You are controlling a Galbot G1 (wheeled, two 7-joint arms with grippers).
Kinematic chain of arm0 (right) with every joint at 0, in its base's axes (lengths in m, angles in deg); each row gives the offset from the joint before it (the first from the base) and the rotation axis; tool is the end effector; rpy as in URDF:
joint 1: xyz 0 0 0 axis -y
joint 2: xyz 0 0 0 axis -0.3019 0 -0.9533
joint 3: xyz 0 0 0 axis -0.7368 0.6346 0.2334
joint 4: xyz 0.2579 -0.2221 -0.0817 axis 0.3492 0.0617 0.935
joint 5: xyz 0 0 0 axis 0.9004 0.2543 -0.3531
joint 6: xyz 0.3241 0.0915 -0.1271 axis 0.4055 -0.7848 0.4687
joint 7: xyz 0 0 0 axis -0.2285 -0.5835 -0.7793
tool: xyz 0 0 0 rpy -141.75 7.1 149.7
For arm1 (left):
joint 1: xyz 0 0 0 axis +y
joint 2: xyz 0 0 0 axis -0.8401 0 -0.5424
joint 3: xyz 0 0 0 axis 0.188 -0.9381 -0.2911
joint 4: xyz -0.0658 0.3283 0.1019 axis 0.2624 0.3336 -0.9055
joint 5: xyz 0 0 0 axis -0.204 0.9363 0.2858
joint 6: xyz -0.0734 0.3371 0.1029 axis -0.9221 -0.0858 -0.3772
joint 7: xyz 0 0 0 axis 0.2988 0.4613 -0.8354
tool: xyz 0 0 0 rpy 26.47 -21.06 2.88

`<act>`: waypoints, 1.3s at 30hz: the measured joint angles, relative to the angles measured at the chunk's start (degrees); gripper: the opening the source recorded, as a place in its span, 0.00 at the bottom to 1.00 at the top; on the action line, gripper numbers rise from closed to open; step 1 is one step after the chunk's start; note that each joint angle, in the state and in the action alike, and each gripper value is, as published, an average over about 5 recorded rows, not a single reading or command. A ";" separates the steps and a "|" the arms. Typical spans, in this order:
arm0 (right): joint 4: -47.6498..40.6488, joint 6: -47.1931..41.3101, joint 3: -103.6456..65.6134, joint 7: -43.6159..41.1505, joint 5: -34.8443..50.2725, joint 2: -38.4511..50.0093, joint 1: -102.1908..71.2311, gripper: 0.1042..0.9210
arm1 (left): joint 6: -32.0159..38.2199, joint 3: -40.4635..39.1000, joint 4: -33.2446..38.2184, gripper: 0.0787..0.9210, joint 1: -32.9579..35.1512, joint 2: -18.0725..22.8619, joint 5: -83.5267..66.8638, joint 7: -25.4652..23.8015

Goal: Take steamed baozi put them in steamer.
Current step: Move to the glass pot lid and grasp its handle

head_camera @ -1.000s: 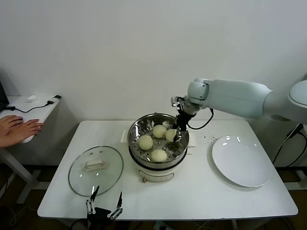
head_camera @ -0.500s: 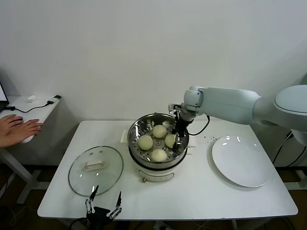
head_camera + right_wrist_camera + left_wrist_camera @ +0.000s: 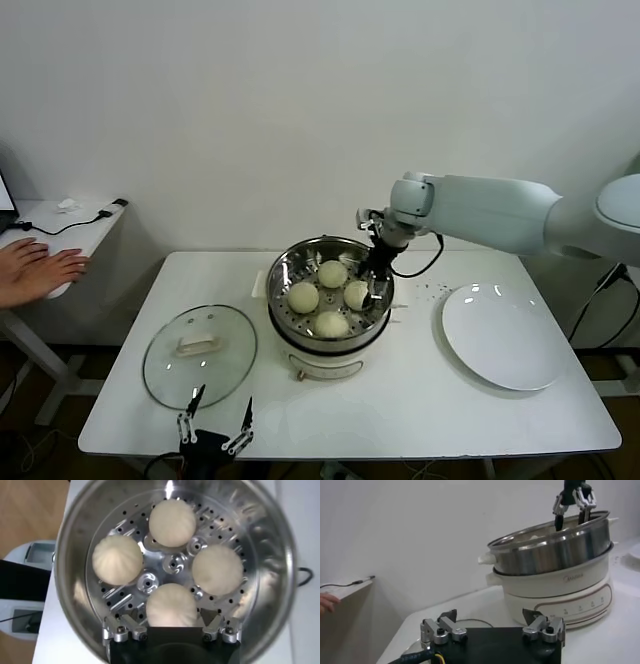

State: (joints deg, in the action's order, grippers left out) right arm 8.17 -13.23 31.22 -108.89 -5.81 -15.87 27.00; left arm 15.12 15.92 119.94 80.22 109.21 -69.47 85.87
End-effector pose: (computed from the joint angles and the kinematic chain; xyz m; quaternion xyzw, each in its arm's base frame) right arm 0.5999 0.0311 -0.0896 0.5705 -0.5651 0.4383 0.4039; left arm 0.0841 0.0045 -0.3506 -0.0508 -0.9833 -0.1462 0.0953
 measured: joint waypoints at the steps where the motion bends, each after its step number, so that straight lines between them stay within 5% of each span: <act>1: 0.32 0.21 -0.17 -0.02 -0.03 0.51 0.46 0.88 | -0.06 -0.01 0.06 0.88 -0.07 0.00 0.02 -0.01; 21: 15.31 13.90 -14.81 15.09 -0.88 24.72 -3.77 0.88 | 0.13 2.49 0.55 0.88 -0.91 0.36 -0.68 0.39; 30: 23.94 20.96 -39.91 26.69 -2.93 36.06 -27.18 0.88 | 0.38 3.63 1.44 0.88 -2.22 0.56 -1.39 1.11; 39: 30.28 23.41 -72.82 35.94 -7.43 35.97 -59.01 0.88 | -0.63 5.39 2.35 0.88 -2.88 0.48 1.61 1.68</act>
State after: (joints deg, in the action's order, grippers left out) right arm 38.45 10.19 -41.60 -72.95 -13.24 20.11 -32.01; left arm 14.49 21.31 122.29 77.34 109.69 -67.86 87.55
